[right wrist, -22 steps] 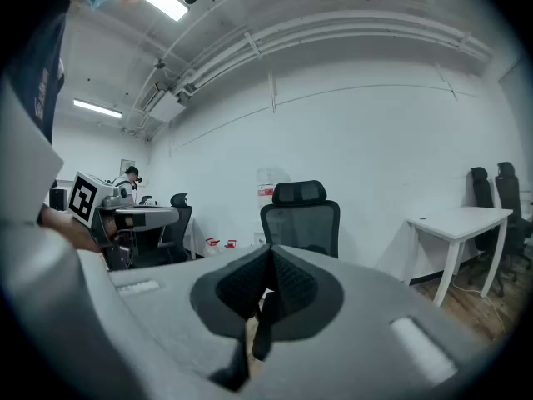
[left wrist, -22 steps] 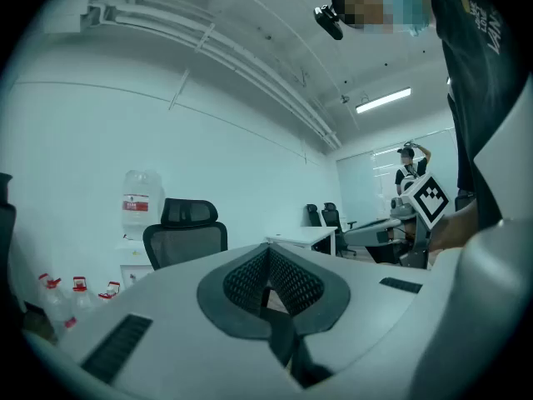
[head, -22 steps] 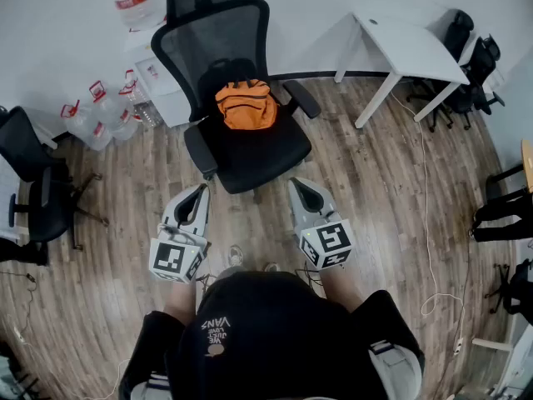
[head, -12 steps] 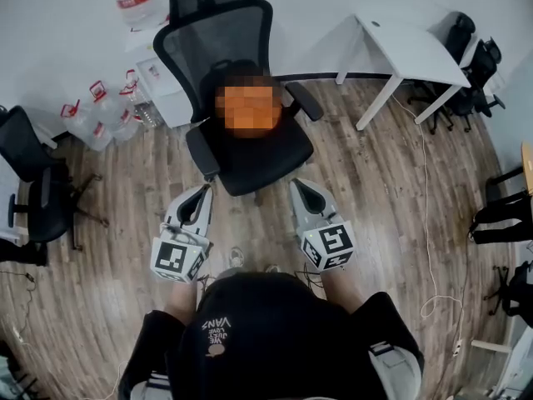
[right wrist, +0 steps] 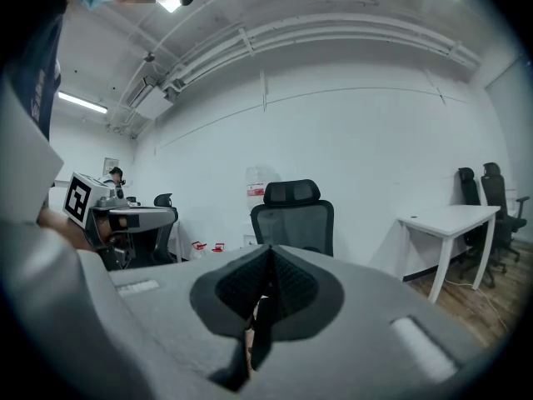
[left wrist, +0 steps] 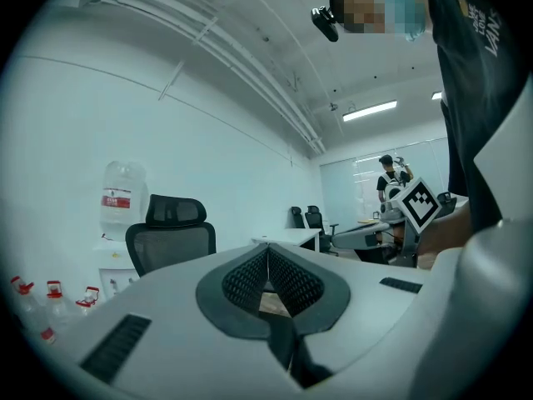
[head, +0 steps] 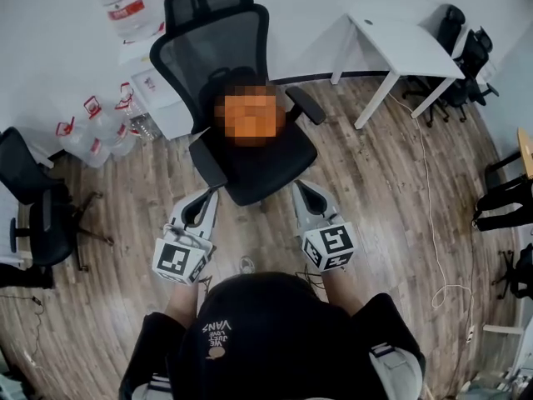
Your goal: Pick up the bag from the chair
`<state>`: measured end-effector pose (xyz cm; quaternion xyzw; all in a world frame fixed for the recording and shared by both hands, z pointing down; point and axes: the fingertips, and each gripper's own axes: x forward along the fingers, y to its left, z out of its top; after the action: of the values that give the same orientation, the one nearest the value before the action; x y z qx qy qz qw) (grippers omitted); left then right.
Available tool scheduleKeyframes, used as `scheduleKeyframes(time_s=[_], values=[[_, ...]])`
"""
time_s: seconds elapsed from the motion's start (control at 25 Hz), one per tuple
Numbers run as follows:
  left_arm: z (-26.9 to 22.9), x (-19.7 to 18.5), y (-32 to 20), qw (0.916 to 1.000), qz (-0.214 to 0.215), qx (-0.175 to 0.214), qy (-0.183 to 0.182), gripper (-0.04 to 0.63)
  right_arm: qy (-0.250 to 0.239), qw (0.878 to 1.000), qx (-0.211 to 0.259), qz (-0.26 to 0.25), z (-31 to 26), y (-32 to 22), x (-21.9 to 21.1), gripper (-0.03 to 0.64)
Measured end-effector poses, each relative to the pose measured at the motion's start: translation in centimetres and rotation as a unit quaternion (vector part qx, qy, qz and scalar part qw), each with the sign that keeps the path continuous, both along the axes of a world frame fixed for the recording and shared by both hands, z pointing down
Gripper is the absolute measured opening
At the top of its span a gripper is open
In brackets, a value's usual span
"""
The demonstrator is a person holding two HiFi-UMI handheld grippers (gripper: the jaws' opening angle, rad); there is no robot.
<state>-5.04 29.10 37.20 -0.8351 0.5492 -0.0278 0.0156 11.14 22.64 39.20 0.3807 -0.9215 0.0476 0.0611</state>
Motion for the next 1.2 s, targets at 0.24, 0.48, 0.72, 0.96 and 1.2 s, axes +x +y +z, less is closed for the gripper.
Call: scheduleKeyframes(time_s=[0.24,0.48,0.72,0.96,1.2], values=[[0.7,-1.6,-1.1,0.9998,0.017,-0.006,0.009,0.009,-0.001,1.000,0.000,0.021,0.0,-0.5,-1.1,-0.003],[1.1,-2.1,-3.0,0.9997,0.013,-0.012,0.014,0.009,-0.005,1.000,-0.005,0.030,0.0,-2.6,-0.9,-0.002],[1.1,-2.6,-6.3,0.9998,-0.004,-0.014,0.013,0.009,-0.007,1.000,-0.005,0.017,0.1,-6.3,-1.2,-0.002],[1.1,-3.0,-11.2,0.9996,-0.020,-0.016,0.015,0.009,-0.002,1.000,-0.011,0.004,0.3,-11.5,-1.8,-0.002],[1.5,-3.2,-15.4,0.9993,-0.027,-0.020,0.014,0.009,0.000,1.000,-0.013,-0.004,0.5,-16.2,-2.4,-0.003]])
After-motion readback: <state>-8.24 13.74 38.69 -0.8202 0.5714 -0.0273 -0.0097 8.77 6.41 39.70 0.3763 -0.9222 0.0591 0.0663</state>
